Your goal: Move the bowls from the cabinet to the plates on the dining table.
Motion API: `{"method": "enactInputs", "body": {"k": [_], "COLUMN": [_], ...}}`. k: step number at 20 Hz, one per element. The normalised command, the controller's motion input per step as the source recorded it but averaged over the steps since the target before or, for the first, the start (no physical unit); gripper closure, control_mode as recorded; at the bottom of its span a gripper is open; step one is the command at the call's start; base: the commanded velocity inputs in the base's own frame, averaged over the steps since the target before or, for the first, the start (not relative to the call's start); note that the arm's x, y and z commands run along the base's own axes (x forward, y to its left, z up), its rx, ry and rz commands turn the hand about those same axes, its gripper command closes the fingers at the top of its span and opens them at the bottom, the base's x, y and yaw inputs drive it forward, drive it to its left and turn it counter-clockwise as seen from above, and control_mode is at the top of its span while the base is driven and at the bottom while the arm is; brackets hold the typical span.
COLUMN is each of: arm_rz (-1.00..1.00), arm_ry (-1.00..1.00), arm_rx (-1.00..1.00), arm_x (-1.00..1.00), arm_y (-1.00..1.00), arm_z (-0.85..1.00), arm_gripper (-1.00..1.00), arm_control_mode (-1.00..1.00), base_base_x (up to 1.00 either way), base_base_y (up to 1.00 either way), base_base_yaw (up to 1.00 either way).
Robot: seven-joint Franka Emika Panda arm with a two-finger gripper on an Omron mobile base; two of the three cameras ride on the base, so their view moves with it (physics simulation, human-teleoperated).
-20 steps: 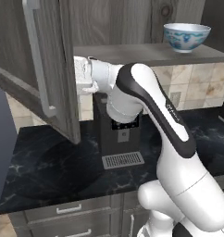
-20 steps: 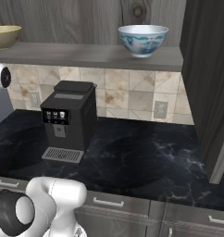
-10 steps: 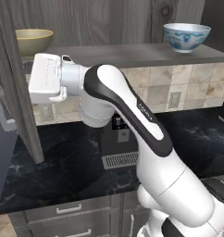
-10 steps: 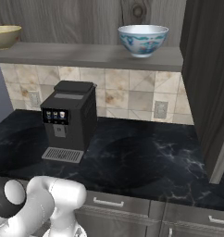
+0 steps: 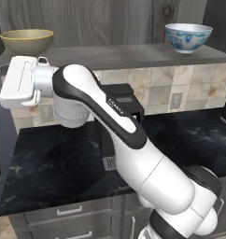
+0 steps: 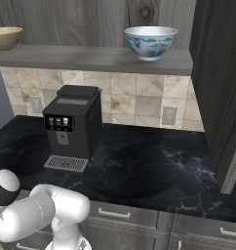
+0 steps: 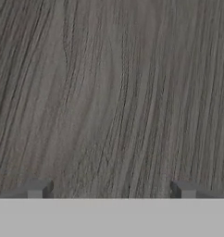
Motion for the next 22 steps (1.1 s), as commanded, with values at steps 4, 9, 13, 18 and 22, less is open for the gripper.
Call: {"method": "enactInputs", "body": {"k": [4, 9, 13, 18, 22], "arm_rz": [-0.06, 0.01, -0.01, -0.05, -0.08], "arm_ry": [0.04, -0.03, -0.06, 0.00, 0.02], "arm_rx": [-0.07, -0.01, -0.01, 0.01, 0.04], "arm_x": [0.19, -0.10, -0.14, -0.16, -0.14], "arm_y": [0.30, 0.15, 0.05, -0.13, -0.26], "arm_z": [-0.03, 0.00, 0.00, 0.03, 0.10], "arm_gripper": [-1.00, -1.00, -1.00, -1.00, -1.00], "arm_control_mode": [-1.00, -1.00, -1.00, -1.00, -1.00], "base_base_x": [0.00, 0.00, 0.00, 0.00, 0.00], "base_base_y": [0.00, 0.00, 0.00, 0.00, 0.00], "base_base_yaw": [0.00, 0.00, 0.00, 0.00, 0.00]}}
